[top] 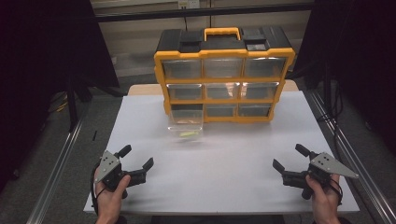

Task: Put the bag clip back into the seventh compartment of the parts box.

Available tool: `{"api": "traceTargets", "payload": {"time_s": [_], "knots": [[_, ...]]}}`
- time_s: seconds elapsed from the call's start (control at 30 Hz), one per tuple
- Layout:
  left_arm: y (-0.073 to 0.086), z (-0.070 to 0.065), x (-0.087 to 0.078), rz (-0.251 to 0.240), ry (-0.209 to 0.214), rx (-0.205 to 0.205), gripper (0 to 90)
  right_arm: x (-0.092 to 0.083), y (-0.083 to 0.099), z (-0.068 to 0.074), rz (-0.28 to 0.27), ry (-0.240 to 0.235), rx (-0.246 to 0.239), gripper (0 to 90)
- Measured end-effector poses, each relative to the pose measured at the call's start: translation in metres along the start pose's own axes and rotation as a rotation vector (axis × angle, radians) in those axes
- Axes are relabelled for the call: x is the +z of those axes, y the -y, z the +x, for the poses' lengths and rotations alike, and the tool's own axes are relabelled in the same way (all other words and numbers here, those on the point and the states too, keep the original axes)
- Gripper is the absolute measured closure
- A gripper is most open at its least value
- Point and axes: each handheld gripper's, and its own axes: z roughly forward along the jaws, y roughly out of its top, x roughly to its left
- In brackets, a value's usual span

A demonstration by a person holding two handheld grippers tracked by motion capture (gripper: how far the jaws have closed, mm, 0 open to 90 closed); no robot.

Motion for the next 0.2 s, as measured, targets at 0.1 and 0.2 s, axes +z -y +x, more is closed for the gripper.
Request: {"api": "traceTargets", "payload": {"time_s": [0.1, 0.2], "knots": [[-0.0027, 0.0001, 0.0011, 0.011, 0.004, 0.049, 3.3, 0.0016, 0.0004, 0.0000, 0.004, -0.004, 0.005, 0.0], [-0.0029, -0.0003, 0.0018, 0.015, -0.008, 0.031, 3.3, 0.0044, 0.0005, -0.0025, 0.007, 0.007, 0.002, 0.0]]}}
